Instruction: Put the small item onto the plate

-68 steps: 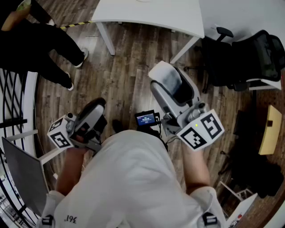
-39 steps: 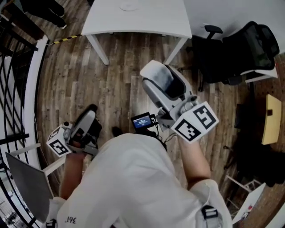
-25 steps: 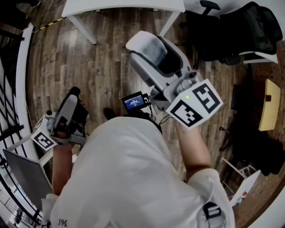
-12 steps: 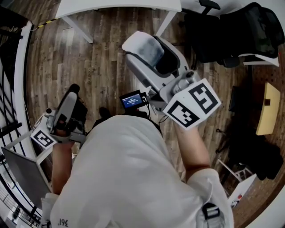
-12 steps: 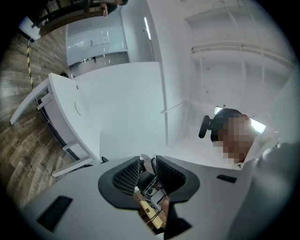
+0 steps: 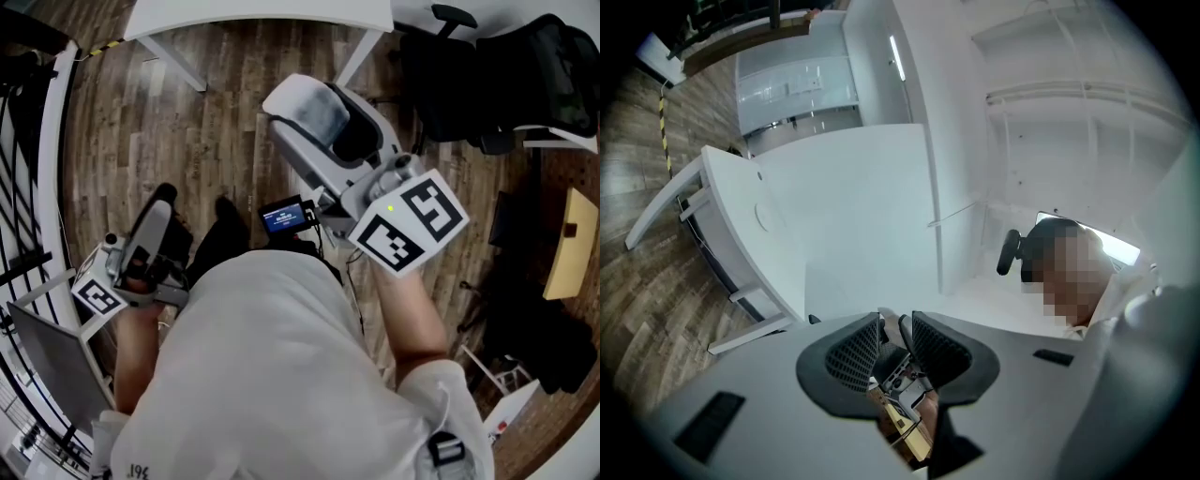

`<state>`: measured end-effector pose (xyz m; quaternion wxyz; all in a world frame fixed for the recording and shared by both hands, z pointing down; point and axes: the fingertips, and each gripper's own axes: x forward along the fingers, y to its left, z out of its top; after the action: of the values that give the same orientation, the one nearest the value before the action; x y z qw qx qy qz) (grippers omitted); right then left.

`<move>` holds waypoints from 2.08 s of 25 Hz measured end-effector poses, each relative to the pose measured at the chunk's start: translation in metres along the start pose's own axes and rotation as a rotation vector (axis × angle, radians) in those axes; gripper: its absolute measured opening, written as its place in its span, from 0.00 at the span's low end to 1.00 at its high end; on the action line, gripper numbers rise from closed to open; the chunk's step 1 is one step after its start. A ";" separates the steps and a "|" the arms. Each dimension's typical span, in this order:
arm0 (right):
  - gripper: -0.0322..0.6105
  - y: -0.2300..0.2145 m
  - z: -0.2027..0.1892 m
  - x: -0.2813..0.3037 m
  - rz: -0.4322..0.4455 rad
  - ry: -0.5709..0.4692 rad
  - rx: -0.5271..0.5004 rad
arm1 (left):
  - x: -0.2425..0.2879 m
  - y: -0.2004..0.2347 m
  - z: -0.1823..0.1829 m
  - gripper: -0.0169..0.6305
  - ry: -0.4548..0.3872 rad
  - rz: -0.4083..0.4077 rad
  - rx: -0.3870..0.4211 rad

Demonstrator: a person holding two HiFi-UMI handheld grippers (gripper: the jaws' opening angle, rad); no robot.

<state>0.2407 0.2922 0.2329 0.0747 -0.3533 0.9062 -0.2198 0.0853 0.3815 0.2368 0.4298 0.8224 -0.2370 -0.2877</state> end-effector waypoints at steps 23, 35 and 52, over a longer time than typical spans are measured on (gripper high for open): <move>0.55 0.005 0.014 0.208 -0.161 -0.037 -0.028 | -0.006 0.114 0.210 0.17 0.126 -0.092 -0.035; 0.55 0.000 0.022 0.266 -0.245 -0.054 -0.052 | 0.001 0.154 0.266 0.17 0.211 -0.127 -0.055; 0.55 -0.125 0.063 0.337 -0.179 0.006 -0.065 | 0.109 0.224 0.305 0.17 0.170 -0.057 -0.040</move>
<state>0.0861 -0.0383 0.2398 0.0404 -0.4345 0.8778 -0.1974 -0.0748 0.0218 0.2548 0.4564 0.8415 -0.1701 -0.2337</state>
